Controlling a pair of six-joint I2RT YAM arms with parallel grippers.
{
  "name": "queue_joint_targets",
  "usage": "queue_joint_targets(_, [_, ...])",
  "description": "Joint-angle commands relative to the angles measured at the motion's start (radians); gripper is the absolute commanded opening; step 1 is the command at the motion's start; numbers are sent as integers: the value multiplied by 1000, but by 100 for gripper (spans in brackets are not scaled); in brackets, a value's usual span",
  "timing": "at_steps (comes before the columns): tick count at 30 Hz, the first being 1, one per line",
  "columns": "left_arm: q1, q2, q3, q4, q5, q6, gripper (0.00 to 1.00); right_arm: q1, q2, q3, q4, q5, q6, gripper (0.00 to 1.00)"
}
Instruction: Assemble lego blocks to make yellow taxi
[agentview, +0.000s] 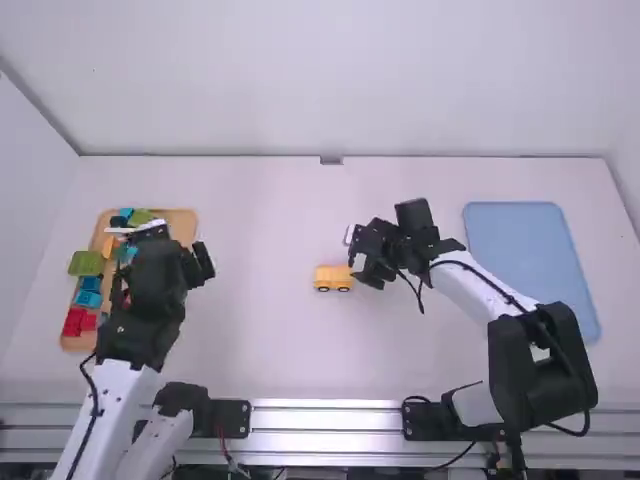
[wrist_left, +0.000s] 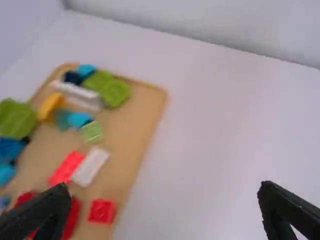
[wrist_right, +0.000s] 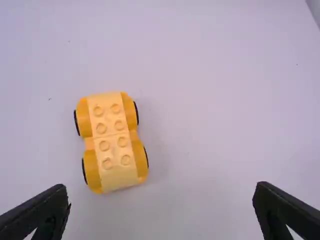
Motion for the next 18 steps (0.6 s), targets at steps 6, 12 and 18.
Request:
queue_joint_targets(6, [223, 7, 153, -225, -191, -200, 99, -9, -14, -2, 34, -3, 3, 98])
queue_joint_targets(12, [458, 114, 321, -425, -103, -307, 99, -7, -14, -2, 54, -3, 4, 98])
queue_joint_targets(18, [683, 270, 452, -415, 64, -151, 99, -9, -14, -2, 77, -2, 4, 98])
